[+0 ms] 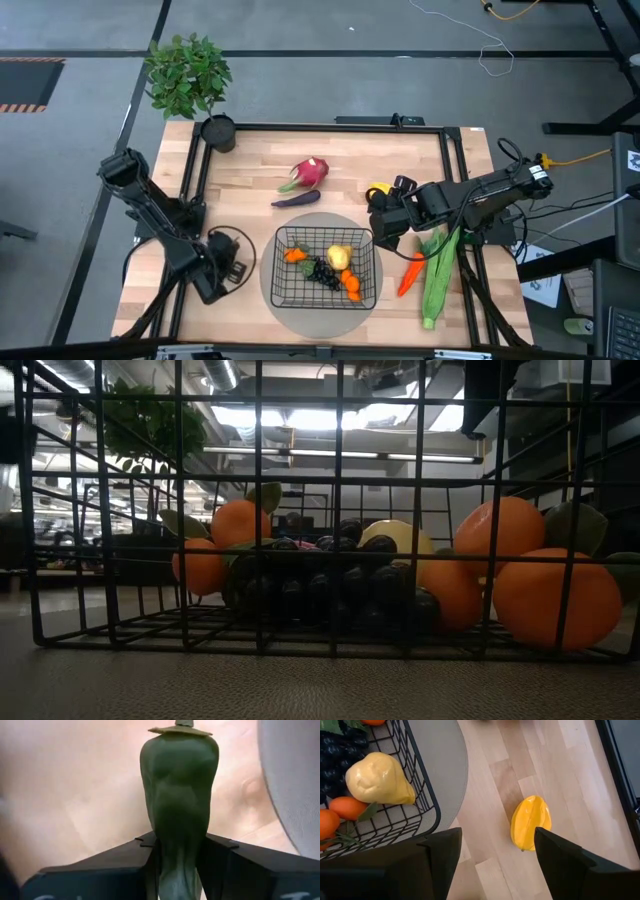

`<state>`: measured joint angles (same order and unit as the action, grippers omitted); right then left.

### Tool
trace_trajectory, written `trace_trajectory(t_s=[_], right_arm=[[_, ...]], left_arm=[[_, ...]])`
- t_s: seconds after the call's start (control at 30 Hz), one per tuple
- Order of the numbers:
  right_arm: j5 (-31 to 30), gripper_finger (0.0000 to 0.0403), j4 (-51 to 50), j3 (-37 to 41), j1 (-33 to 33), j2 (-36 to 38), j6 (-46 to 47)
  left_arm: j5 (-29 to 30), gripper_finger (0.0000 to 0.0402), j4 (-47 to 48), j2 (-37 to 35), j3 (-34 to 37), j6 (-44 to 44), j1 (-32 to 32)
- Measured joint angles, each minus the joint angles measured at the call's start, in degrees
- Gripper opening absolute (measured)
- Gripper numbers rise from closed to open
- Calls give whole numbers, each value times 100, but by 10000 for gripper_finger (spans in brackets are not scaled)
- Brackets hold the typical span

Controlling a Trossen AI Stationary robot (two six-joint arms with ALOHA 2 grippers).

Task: Build produce basket
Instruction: Put the green chili pepper into the black wire basket

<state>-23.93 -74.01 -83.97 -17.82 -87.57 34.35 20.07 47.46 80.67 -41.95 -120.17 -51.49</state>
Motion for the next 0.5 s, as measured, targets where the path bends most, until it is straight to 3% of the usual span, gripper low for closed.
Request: trace_trajectory(t_s=[0.2, 0.27, 0.37, 0.5], right_arm=[[-1, 237, 1, 0, 0, 0, 7], [-1, 237, 0, 0, 0, 0, 2], [-1, 237, 1, -1, 0, 0, 7], [1, 237, 1, -1, 1, 0, -2]], left_arm=[[946, 66, 1935, -190, -1295, 591, 173], [1662, 65, 2237, -193, -1746, 995, 277], [2881, 65, 1925, -200, -2302, 2071, 423], [3163, 66, 421, -199, -2697, 4450, 865]])
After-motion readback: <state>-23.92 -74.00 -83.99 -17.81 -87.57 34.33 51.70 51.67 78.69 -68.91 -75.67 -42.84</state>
